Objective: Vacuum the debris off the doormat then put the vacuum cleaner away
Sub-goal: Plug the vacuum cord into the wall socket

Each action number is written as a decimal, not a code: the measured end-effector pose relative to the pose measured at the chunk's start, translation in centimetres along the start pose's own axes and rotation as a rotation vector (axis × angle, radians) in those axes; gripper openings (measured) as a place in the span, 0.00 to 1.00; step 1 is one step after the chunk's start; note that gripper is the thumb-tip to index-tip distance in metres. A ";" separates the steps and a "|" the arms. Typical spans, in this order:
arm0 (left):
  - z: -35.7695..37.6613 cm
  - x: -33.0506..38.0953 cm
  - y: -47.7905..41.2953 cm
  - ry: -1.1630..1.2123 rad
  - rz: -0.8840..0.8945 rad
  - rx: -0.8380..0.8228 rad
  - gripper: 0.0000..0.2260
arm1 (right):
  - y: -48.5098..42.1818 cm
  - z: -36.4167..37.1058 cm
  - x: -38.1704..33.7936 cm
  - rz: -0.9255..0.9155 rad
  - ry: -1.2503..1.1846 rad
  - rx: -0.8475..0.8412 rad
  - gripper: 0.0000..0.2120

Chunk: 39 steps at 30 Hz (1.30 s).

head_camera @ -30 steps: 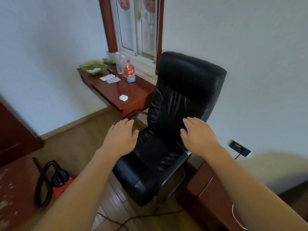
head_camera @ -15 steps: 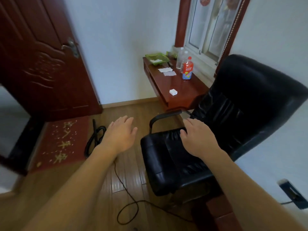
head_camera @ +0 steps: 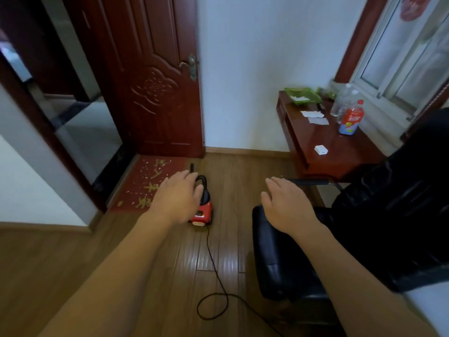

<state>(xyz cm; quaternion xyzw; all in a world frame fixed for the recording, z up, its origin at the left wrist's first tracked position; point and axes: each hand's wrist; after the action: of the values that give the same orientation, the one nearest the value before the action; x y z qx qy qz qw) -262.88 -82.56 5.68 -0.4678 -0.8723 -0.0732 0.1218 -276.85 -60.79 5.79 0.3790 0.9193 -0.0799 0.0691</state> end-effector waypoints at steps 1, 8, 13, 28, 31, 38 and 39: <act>-0.4 -1.4 -0.1 -0.001 -0.016 0.004 0.24 | -0.6 0.2 -1.3 -0.013 -0.003 -0.001 0.18; -3.1 -13.4 0.0 -0.004 -0.111 0.016 0.25 | -4.8 2.5 -12.2 -0.060 -0.042 -0.012 0.18; -5.1 -21.2 0.1 0.012 -0.158 0.041 0.25 | -8.1 4.7 -19.5 -0.095 -0.039 -0.035 0.21; -6.5 -30.5 -7.0 0.050 -0.190 0.013 0.24 | -17.8 8.1 -26.5 -0.121 0.004 -0.105 0.21; -6.4 -31.2 -10.6 0.030 -0.188 0.010 0.25 | -21.6 9.5 -26.3 -0.125 0.003 -0.111 0.20; -7.2 -32.6 -19.0 -0.007 -0.209 -0.018 0.25 | -31.5 11.6 -25.7 -0.155 0.031 -0.130 0.20; -7.3 -32.8 -20.1 -0.006 -0.212 -0.019 0.25 | -32.8 11.6 -25.7 -0.161 0.036 -0.134 0.20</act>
<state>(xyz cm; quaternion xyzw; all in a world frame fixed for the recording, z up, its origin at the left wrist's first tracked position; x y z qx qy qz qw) -261.14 -121.63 3.14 -0.3742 -0.9165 -0.0925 0.1066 -281.18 -103.70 2.34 0.2999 0.9512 -0.0168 0.0712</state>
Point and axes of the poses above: each hand's wrist, its own y-axis away from the middle knuckle, its own z-axis out of the palm, x = y × z, and after that the axes turned 1 degree about -z, right-handed
